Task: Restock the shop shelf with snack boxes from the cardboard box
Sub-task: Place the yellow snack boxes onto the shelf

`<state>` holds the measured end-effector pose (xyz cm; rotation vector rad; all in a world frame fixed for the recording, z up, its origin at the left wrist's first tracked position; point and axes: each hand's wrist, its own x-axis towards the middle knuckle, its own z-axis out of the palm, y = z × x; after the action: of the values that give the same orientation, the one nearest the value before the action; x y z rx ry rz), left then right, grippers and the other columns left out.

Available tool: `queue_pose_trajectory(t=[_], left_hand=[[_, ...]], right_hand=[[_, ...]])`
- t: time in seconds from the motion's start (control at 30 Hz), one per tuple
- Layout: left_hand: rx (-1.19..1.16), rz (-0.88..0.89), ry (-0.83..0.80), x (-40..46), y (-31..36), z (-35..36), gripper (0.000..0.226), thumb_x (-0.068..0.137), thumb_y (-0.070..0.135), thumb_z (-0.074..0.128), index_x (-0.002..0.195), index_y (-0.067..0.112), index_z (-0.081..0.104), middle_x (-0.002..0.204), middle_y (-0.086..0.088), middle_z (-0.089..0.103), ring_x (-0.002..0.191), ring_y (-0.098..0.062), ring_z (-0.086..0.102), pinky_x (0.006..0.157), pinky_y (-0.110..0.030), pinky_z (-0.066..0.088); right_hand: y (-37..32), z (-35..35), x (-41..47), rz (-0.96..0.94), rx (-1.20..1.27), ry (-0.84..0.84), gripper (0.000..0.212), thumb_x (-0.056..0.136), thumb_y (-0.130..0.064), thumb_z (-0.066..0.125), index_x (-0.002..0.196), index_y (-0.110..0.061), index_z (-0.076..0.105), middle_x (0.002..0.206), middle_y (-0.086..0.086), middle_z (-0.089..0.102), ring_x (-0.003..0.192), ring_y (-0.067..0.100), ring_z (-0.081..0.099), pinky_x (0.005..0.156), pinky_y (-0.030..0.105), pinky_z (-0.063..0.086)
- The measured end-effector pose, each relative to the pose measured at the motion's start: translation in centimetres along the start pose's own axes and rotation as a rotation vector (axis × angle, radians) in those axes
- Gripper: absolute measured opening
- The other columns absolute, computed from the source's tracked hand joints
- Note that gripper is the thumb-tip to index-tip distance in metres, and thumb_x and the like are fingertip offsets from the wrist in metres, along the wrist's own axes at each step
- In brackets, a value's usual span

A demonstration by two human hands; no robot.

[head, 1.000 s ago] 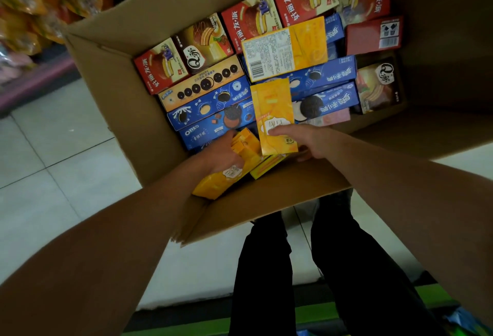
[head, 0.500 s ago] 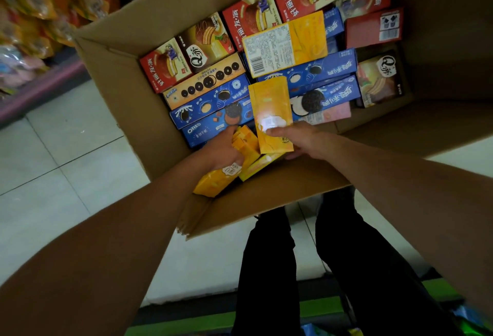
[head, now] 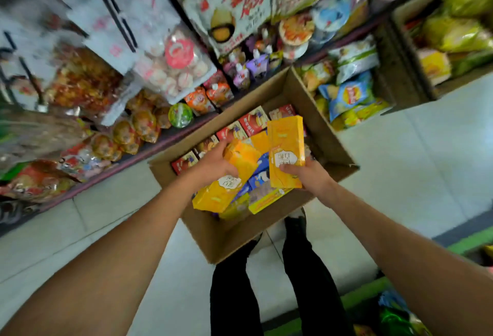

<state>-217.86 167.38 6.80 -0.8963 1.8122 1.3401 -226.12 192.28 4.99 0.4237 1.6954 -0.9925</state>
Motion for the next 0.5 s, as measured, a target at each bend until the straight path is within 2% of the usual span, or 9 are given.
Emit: queue_pose_trajectory(t=[0.07, 0.1, 0.17, 0.23, 0.3, 0.37, 0.4, 0.5], left_hand=[[-0.104, 0.050, 0.022, -3.1, 4.4, -1.5, 0.091, 0.066, -0.001, 0.080, 0.143, 0.025, 0.040, 0.126, -0.006, 0.061, 0.108, -0.023, 0.061, 0.092, -0.040, 0.051], [-0.155, 0.069, 0.024, -4.8, 6.4, -2.2, 0.085, 0.064, -0.002, 0.079, 0.137, 0.026, 0.045, 0.124, -0.008, 0.063, 0.109, -0.026, 0.061, 0.095, -0.042, 0.050], [-0.292, 0.090, -0.013, -8.3, 10.1, -3.3, 0.070, 0.060, 0.000, 0.076, 0.122, 0.024, 0.053, 0.105, -0.009, 0.069, 0.094, -0.028, 0.066, 0.082, -0.038, 0.054], [-0.441, 0.088, -0.094, -11.9, 13.2, -4.1, 0.041, 0.065, -0.002, 0.068, 0.102, 0.015, 0.063, 0.084, -0.009, 0.070, 0.072, -0.027, 0.068, 0.067, -0.035, 0.054], [-0.510, 0.080, -0.221, -15.8, 16.0, -4.3, 0.017, 0.068, 0.004, 0.064, 0.078, 0.013, 0.073, 0.078, -0.010, 0.071, 0.064, -0.026, 0.069, 0.063, -0.034, 0.055], [-0.506, 0.118, -0.321, -19.0, 18.8, -4.1, 0.013, 0.061, 0.010, 0.065, 0.066, 0.013, 0.077, 0.076, -0.008, 0.074, 0.065, -0.025, 0.072, 0.059, -0.031, 0.057], [-0.502, 0.141, -0.360, -20.5, 20.2, -3.8, 0.014, 0.058, 0.011, 0.067, 0.065, 0.014, 0.078, 0.075, -0.007, 0.075, 0.066, -0.025, 0.072, 0.057, -0.030, 0.057], [-0.503, 0.214, -0.444, -24.2, 24.6, -2.5, 0.025, 0.051, 0.015, 0.072, 0.075, 0.014, 0.080, 0.083, -0.009, 0.076, 0.074, -0.029, 0.074, 0.061, -0.035, 0.058]], right_hand=[[-2.1, -2.0, -4.4, -0.031, 0.014, 0.050, 0.049, 0.072, -0.043, 0.083, 0.114, -0.020, 0.070, 0.094, -0.006, 0.074, 0.085, 0.015, 0.072, 0.084, 0.033, 0.056], [-3.0, -2.9, -6.6, -0.048, 0.032, 0.071, 0.052, 0.065, -0.046, 0.084, 0.108, -0.019, 0.072, 0.090, -0.007, 0.075, 0.083, 0.015, 0.073, 0.083, 0.033, 0.057], [-4.4, -4.5, -11.0, -0.086, 0.078, 0.104, 0.054, 0.052, -0.050, 0.085, 0.096, -0.020, 0.075, 0.086, -0.009, 0.077, 0.082, 0.015, 0.074, 0.085, 0.036, 0.058], [-5.7, -5.7, -15.3, -0.134, 0.125, 0.127, 0.045, 0.062, -0.039, 0.086, 0.099, -0.016, 0.075, 0.087, -0.005, 0.078, 0.084, 0.018, 0.075, 0.087, 0.041, 0.058], [-6.8, -6.4, -19.7, -0.187, 0.143, 0.175, 0.034, 0.076, -0.025, 0.082, 0.105, -0.011, 0.074, 0.085, -0.004, 0.077, 0.081, 0.017, 0.074, 0.080, 0.036, 0.060], [-8.0, -7.0, -24.4, -0.246, 0.147, 0.211, 0.030, 0.081, -0.024, 0.078, 0.107, -0.012, 0.072, 0.077, -0.012, 0.075, 0.070, 0.006, 0.072, 0.063, 0.021, 0.056], [-8.5, -7.2, -26.7, -0.272, 0.149, 0.231, 0.025, 0.083, -0.026, 0.077, 0.105, -0.016, 0.072, 0.078, -0.013, 0.075, 0.068, 0.003, 0.071, 0.061, 0.018, 0.054], [-9.4, -8.0, -33.0, -0.358, 0.153, 0.296, 0.017, 0.088, -0.033, 0.071, 0.101, -0.022, 0.071, 0.092, -0.010, 0.075, 0.078, 0.006, 0.072, 0.070, 0.019, 0.055]])
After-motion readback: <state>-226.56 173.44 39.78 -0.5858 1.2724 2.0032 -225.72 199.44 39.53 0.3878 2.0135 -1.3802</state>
